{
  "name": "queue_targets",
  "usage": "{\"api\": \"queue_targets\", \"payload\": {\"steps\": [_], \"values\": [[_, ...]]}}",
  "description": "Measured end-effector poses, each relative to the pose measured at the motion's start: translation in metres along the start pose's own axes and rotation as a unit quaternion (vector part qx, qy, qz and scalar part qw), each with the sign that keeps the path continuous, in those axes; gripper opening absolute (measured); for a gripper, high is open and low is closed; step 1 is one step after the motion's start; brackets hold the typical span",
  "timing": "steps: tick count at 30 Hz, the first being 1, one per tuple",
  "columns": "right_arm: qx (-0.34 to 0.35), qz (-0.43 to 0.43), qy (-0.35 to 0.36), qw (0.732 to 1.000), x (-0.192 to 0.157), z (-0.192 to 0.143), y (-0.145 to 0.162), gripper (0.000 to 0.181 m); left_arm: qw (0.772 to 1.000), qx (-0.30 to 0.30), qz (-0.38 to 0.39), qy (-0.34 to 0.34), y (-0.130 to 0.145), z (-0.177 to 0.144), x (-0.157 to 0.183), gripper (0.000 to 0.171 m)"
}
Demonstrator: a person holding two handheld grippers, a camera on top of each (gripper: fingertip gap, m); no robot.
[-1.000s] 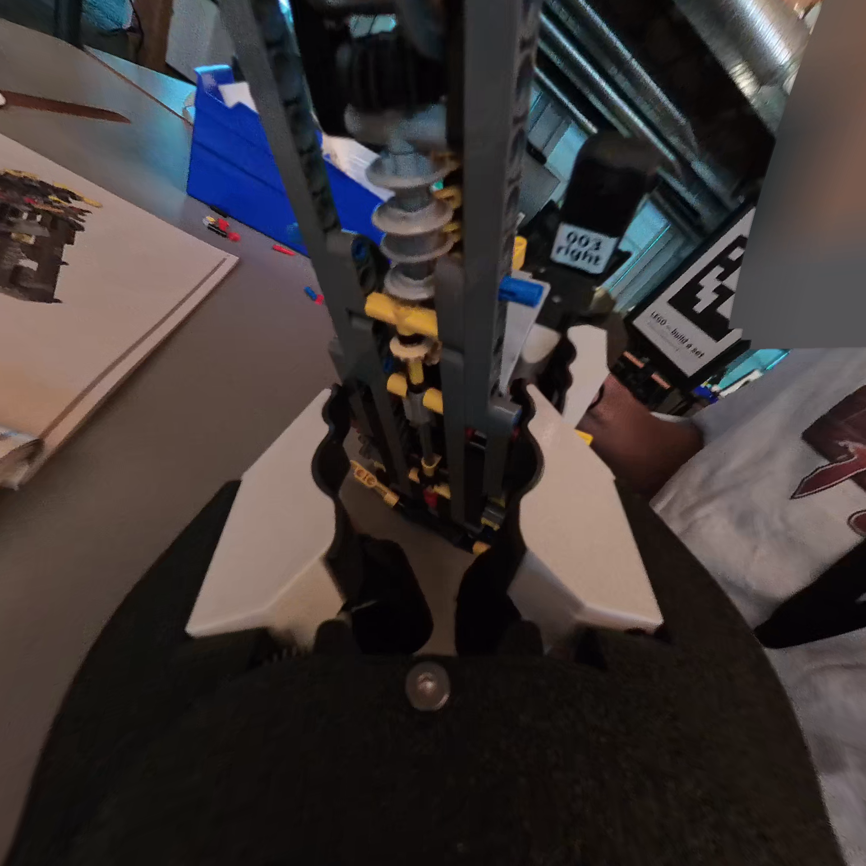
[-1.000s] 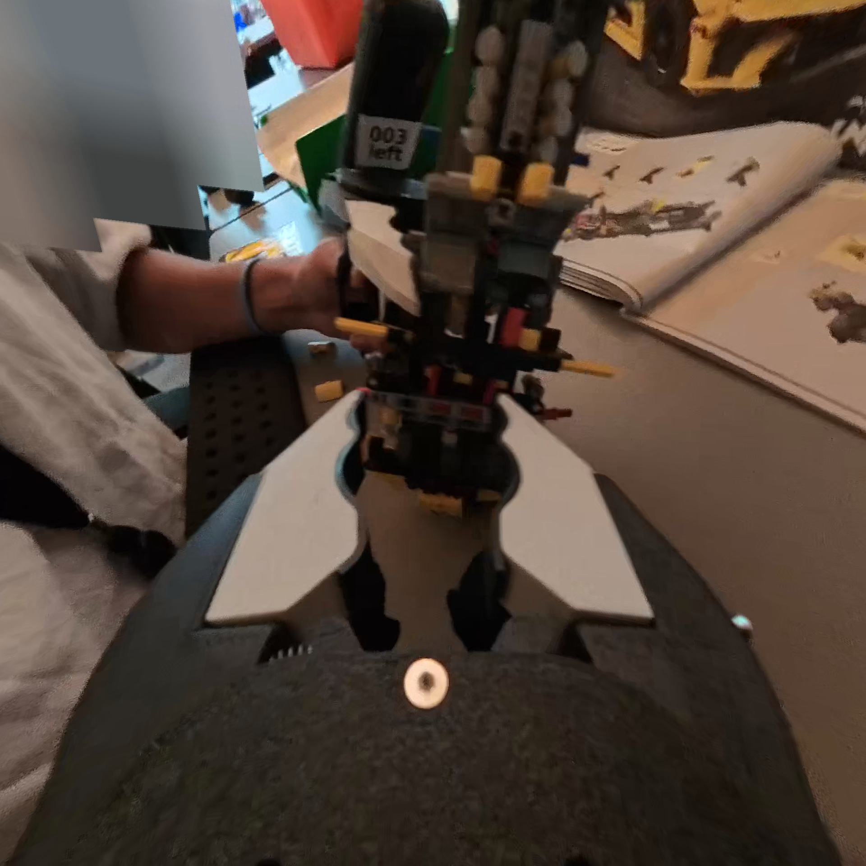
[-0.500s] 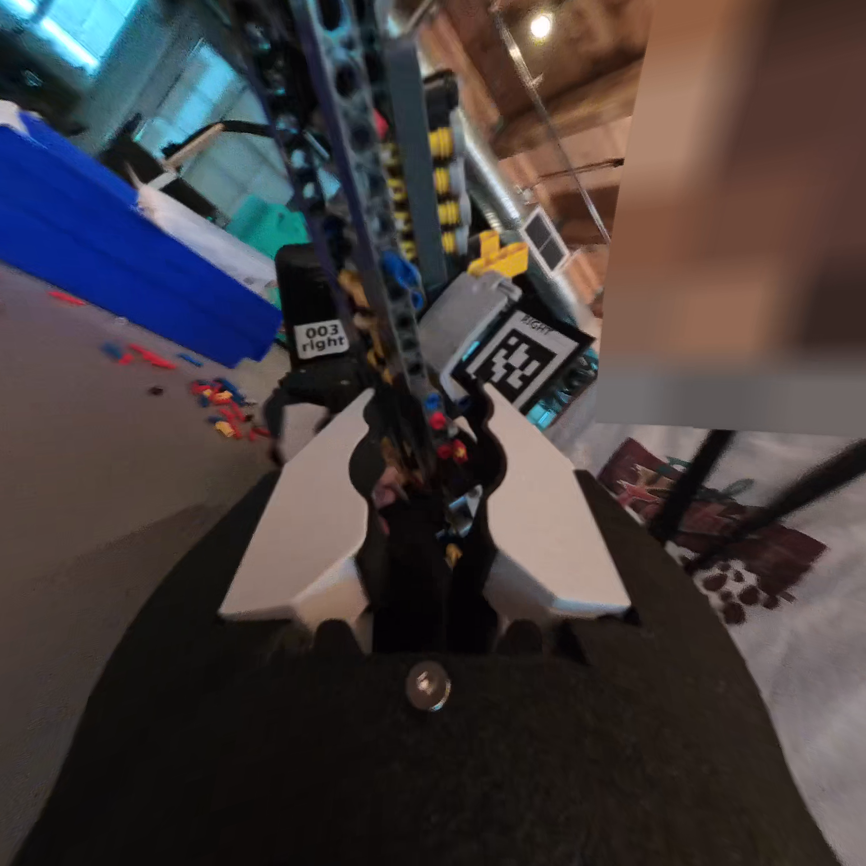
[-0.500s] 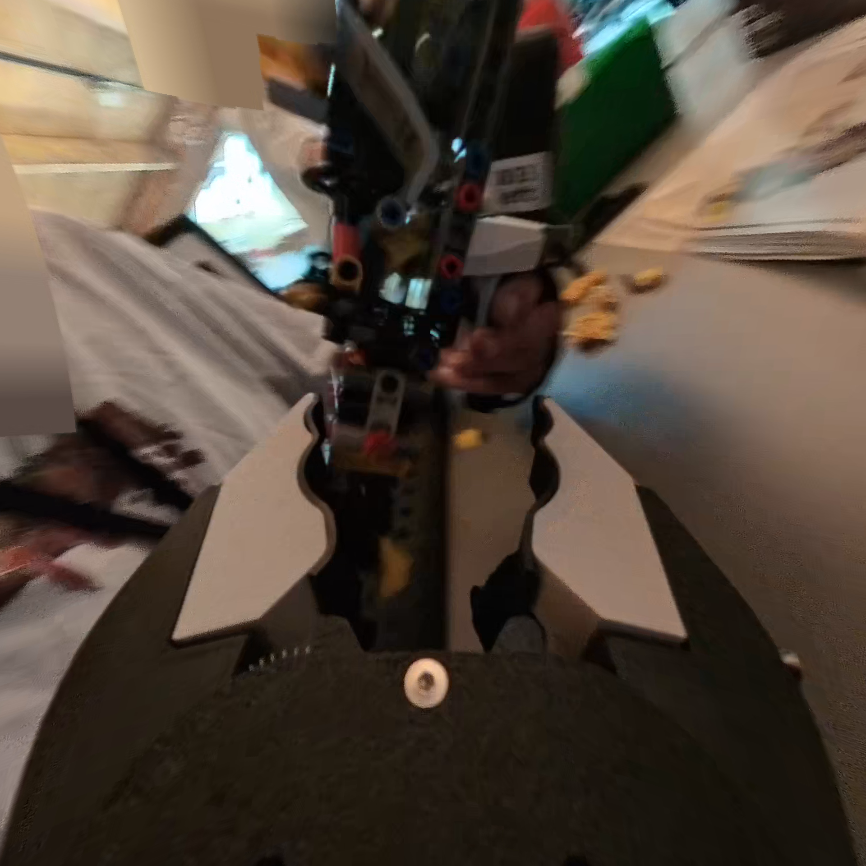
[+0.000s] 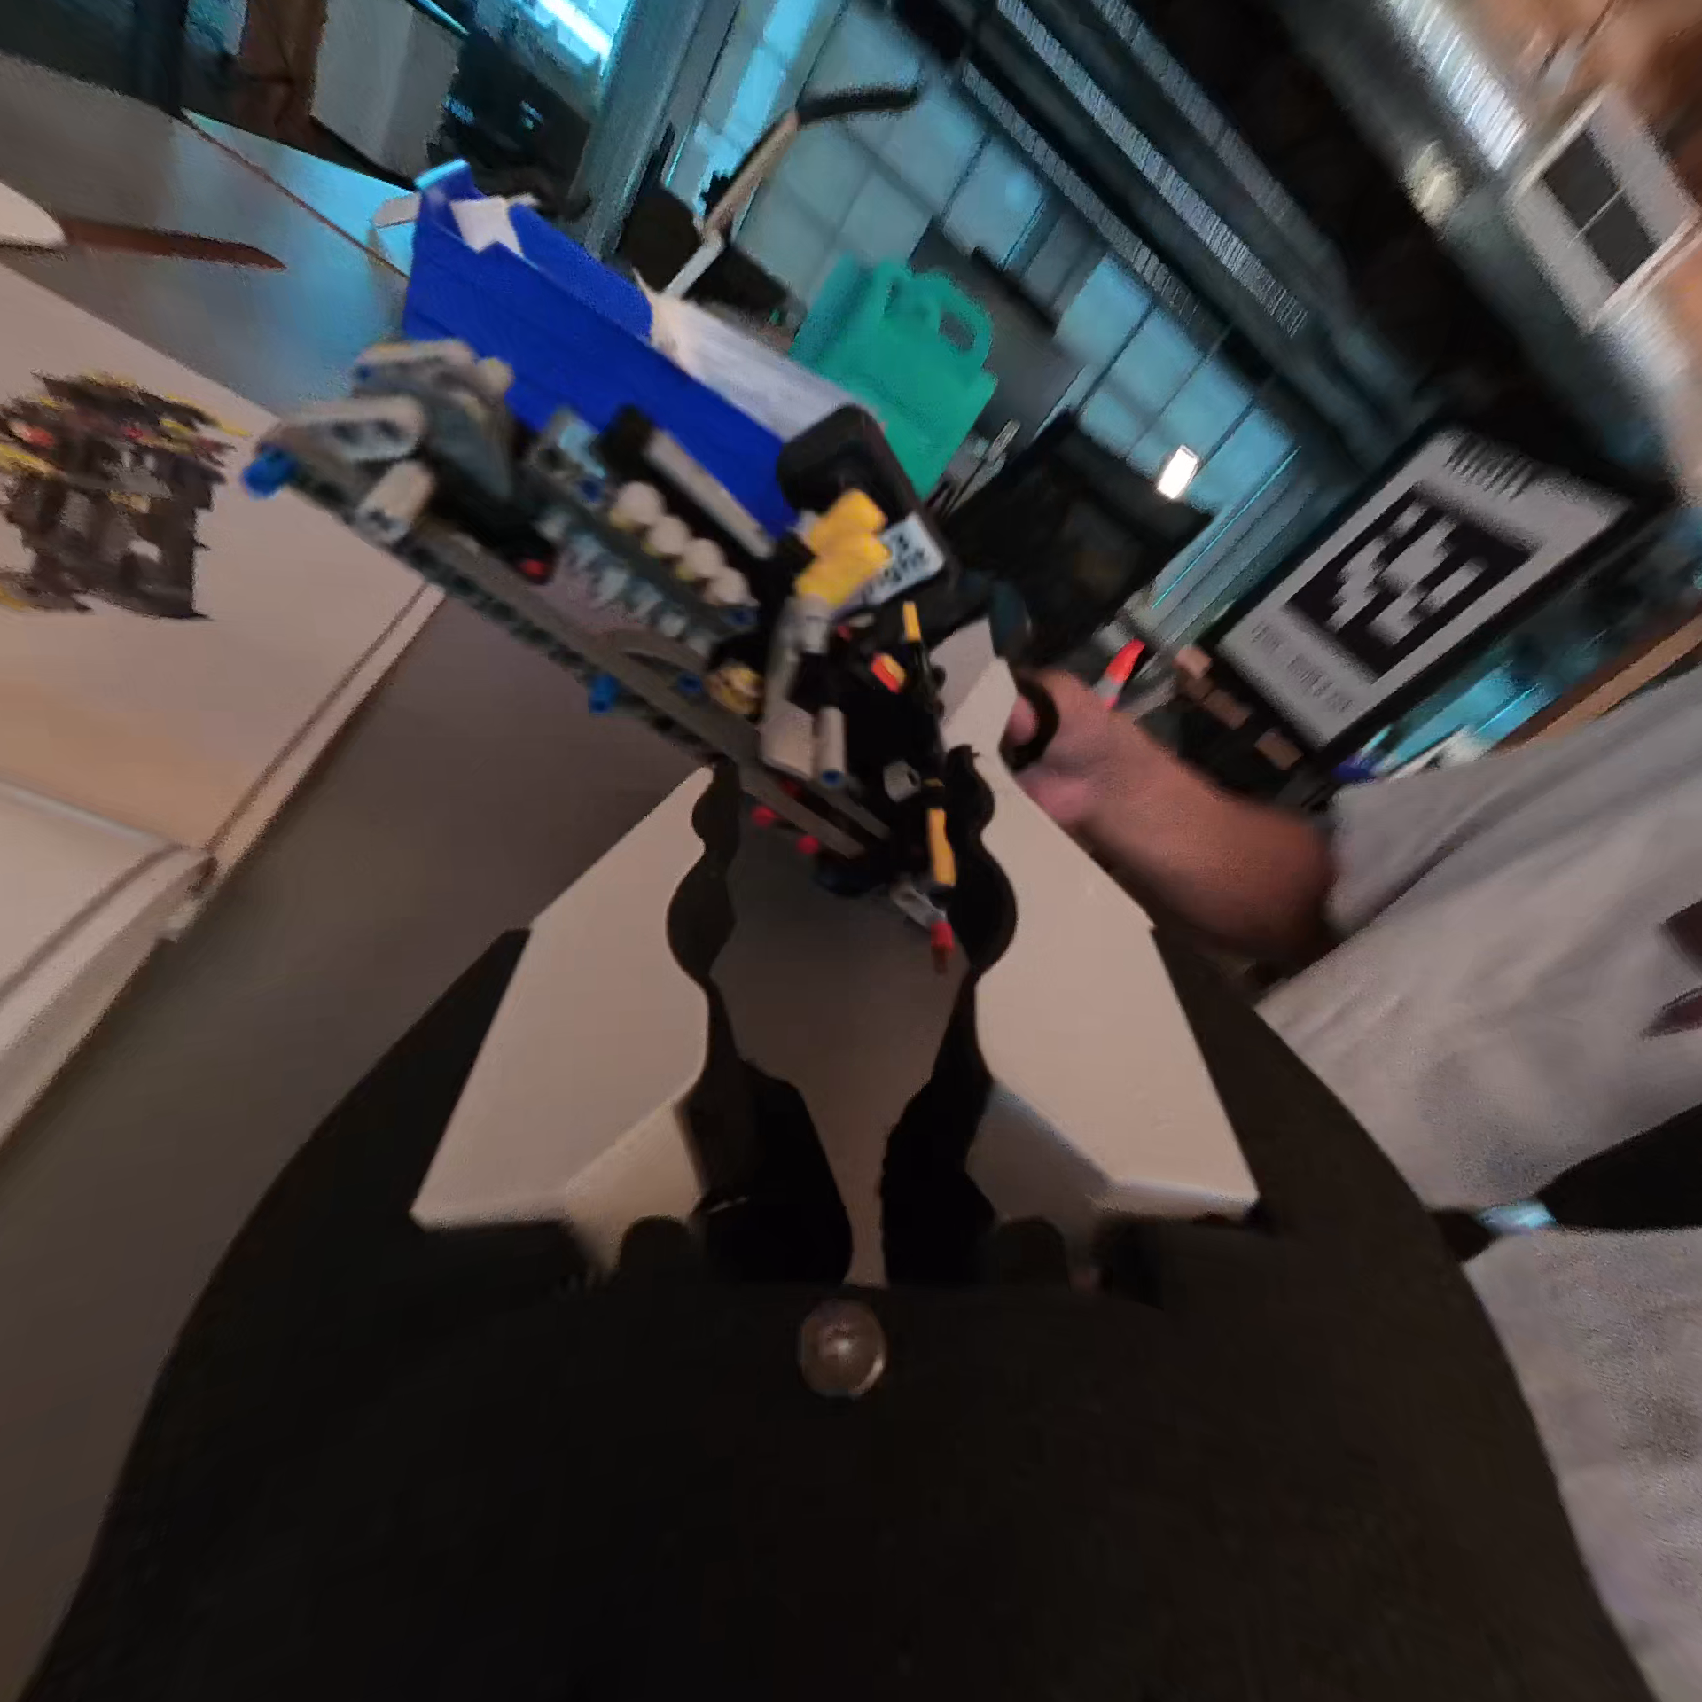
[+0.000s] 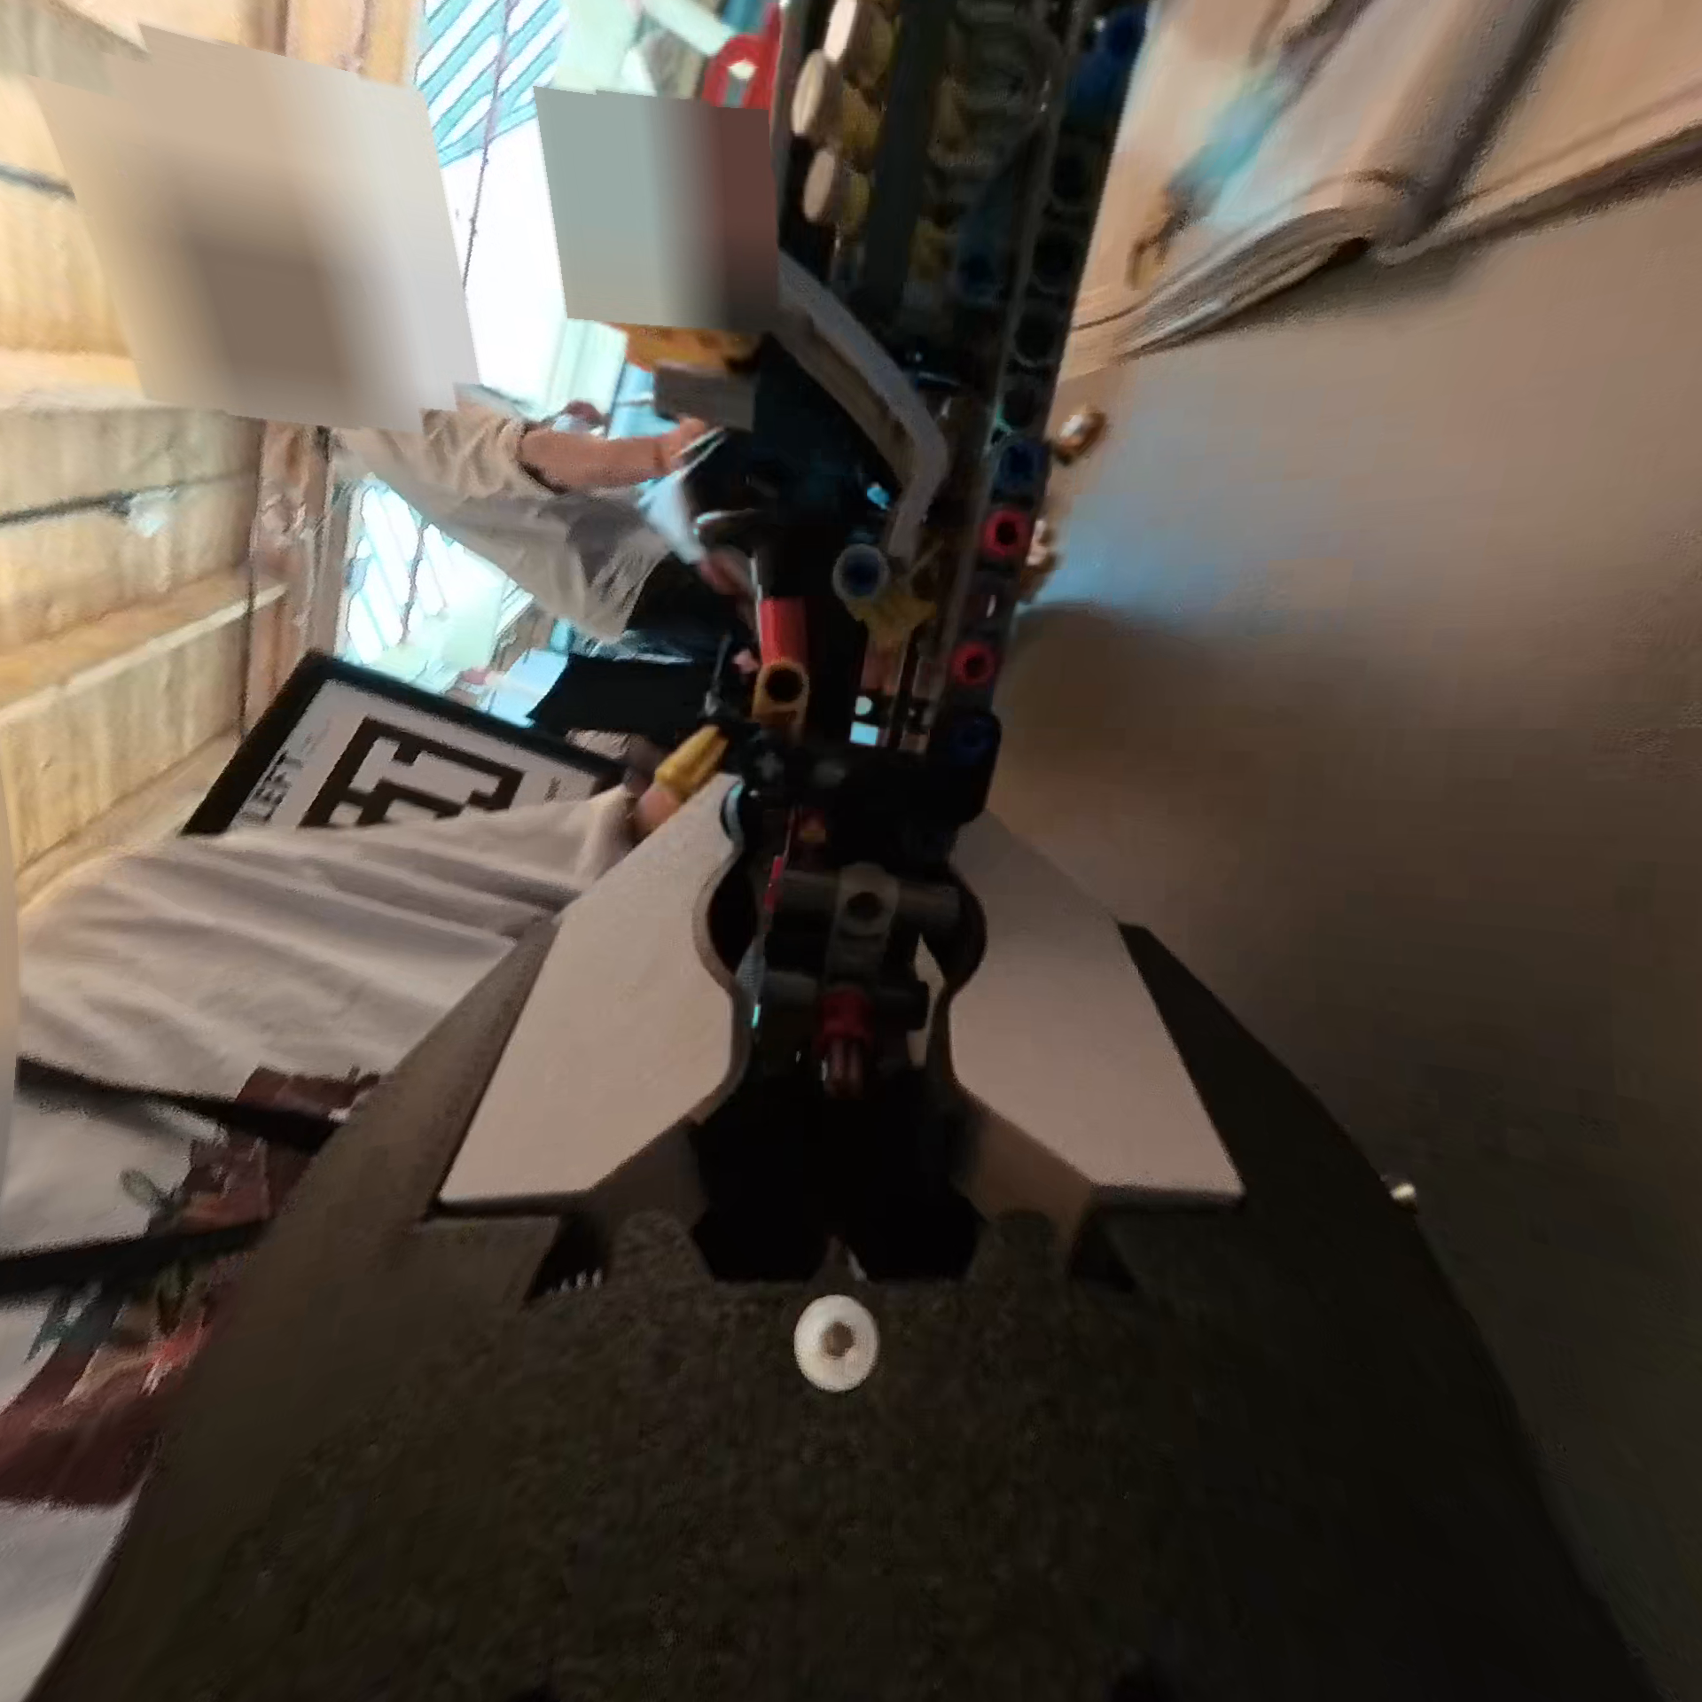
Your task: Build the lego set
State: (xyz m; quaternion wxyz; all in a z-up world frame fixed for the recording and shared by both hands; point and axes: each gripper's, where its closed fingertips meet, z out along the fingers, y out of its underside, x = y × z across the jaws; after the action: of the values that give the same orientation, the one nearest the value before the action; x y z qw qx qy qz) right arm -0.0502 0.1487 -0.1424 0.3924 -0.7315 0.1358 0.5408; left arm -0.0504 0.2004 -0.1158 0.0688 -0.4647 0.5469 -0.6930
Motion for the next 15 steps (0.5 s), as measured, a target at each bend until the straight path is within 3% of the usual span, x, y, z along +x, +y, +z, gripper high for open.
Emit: {"api": "queue_targets", "payload": {"steps": [2, 4, 7, 8, 11, 15], "values": [[0.004, 0.01, 0.034, 0.999, 0.012, -0.003, 0.002, 0.032, 0.994, -0.046, 0.089, -0.035, 0.013, 0.004, 0.004, 0.04], [0.008, 0.017, 0.054, 0.998, 0.019, -0.002, 0.004, 0.032, 0.974, -0.109, 0.185, -0.076, 0.033, 0.011, 0.003, 0.034], [0.012, 0.026, 0.074, 0.997, 0.026, 0.002, 0.007, 0.032, 0.934, -0.165, 0.29, -0.128, 0.051, 0.016, -0.003, 0.003], [0.011, 0.029, 0.075, 0.997, 0.028, 0.003, 0.009, 0.032, 0.923, -0.17, 0.313, -0.144, 0.052, 0.016, -0.006, 0.002], [0.005, 0.035, 0.089, 0.995, 0.037, 0.007, 0.013, 0.032, 0.909, -0.212, 0.325, -0.151, 0.064, 0.013, -0.012, 0.002], [-0.025, 0.014, 0.094, 0.995, 0.041, 0.009, 0.023, 0.034, 0.916, -0.231, 0.308, -0.114, 0.075, 0.011, -0.008, 0.001]]}}
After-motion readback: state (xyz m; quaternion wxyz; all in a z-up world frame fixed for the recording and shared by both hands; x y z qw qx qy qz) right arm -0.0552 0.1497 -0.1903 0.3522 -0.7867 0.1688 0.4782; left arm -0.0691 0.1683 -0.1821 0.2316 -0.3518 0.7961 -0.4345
